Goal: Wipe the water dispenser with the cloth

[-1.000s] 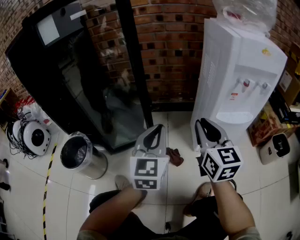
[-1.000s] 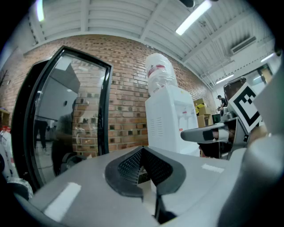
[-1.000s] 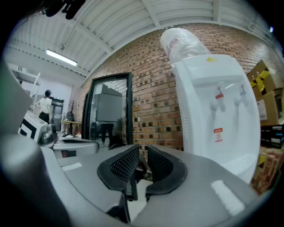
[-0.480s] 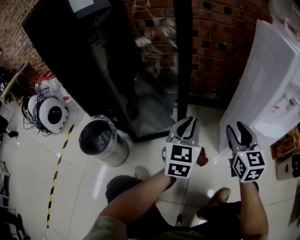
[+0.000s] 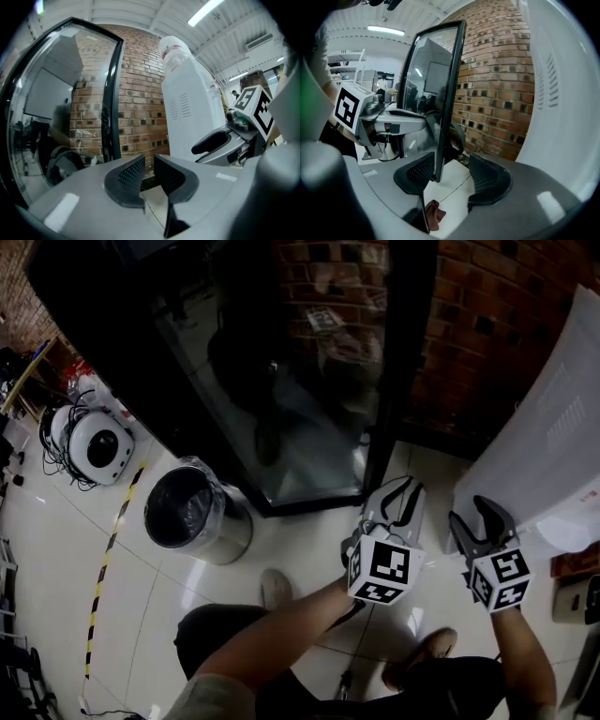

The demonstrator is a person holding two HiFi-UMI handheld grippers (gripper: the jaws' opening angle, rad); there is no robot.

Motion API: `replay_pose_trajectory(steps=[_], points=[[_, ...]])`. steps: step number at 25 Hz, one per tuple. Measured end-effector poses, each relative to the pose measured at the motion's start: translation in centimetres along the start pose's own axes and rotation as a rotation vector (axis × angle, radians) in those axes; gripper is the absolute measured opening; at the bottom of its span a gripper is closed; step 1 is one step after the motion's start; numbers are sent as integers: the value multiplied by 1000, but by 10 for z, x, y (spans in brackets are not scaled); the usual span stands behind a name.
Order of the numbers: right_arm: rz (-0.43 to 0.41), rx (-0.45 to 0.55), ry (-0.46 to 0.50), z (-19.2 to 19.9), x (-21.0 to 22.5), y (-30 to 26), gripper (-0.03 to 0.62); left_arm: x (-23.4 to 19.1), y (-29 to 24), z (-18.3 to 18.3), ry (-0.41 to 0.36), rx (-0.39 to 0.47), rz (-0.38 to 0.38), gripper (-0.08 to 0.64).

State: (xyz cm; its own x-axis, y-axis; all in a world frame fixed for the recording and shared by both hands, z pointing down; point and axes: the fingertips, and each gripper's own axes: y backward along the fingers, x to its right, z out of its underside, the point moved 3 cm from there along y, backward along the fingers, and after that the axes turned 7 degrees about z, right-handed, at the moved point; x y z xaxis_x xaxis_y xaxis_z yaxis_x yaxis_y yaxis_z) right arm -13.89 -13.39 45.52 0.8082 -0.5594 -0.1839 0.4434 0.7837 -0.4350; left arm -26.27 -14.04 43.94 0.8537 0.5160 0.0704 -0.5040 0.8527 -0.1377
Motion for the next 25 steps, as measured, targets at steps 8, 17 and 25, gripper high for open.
replay_pose_trajectory(steps=[8,17,25], points=[[-61,-40,-40,65,-25,-78,252,-18,-24,90,49,-149,-81,44],[-154,-244,-38,195,-71,-149,316,-24,-26,176,96,-299,-114,46],[-194,-442,-37,289,-102,-176,356,-26,-18,208,109,-367,-120,46]])
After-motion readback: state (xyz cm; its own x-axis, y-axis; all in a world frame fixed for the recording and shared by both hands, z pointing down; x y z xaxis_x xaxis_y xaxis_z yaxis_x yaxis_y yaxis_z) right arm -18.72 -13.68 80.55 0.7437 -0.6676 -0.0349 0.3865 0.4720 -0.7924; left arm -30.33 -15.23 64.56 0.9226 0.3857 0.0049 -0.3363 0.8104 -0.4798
